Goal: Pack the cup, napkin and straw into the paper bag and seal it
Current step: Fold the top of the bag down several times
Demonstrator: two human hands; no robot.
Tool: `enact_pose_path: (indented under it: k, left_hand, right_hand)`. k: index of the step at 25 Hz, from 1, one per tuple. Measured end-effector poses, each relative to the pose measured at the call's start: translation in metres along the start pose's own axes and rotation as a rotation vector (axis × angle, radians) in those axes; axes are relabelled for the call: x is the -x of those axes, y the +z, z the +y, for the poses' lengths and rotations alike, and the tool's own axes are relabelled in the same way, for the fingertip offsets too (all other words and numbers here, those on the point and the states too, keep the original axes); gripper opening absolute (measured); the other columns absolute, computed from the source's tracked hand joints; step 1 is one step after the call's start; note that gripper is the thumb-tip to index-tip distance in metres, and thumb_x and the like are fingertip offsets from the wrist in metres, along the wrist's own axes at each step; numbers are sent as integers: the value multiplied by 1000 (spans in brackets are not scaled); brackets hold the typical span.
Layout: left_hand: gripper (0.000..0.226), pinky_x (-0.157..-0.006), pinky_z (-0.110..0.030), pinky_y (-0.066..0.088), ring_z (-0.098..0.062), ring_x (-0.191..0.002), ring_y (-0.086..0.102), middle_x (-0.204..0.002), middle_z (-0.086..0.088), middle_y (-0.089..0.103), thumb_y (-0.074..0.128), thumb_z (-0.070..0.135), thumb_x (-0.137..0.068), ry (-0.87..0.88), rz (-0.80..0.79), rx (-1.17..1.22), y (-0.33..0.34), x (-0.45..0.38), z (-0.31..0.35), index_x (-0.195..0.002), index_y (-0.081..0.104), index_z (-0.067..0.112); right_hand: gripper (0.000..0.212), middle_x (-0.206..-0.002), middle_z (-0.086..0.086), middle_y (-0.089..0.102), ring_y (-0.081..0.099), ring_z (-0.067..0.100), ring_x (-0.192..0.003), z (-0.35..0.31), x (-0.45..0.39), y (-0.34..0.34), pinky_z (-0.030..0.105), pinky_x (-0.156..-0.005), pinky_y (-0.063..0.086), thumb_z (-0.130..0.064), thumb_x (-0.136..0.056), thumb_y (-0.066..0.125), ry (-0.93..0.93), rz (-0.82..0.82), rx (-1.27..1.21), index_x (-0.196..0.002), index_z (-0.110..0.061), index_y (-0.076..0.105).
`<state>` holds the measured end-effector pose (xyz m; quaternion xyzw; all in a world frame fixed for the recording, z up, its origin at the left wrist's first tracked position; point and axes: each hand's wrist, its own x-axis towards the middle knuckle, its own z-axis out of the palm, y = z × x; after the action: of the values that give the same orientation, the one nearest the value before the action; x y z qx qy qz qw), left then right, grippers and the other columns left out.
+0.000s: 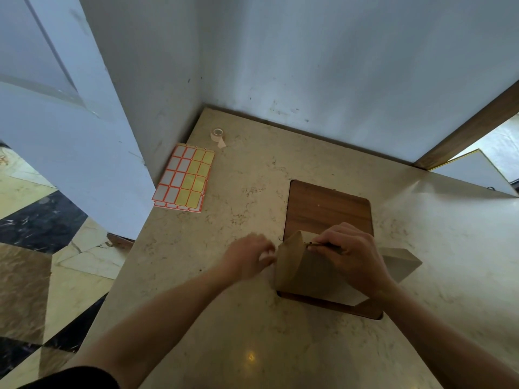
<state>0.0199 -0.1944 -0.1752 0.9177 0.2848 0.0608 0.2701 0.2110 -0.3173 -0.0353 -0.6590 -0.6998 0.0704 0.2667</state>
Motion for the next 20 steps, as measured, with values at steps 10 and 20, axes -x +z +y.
enact_pose_path:
  k: [10, 20]
  left_hand:
    - [14, -69, -36, 53, -17, -89, 60, -99, 4, 65, 58, 25, -94, 118, -134, -36, 3, -60, 19, -101, 70, 26]
    - [17, -72, -33, 42, -23, -100, 55, -109, -4, 60, 53, 25, -94, 29, -177, -263, 11, -66, 20, -107, 63, 21]
  right_hand:
    - [27, -82, -8, 71, 61, 9, -75, 5, 12, -5, 35, -59, 54, -39, -90, 58, -12, 10, 34, -86, -19, 75]
    - [29, -82, -10, 69, 59, 7, -75, 4, 14, -4, 32, -59, 54, -42, -90, 55, 28, -30, 106, -84, -21, 74]
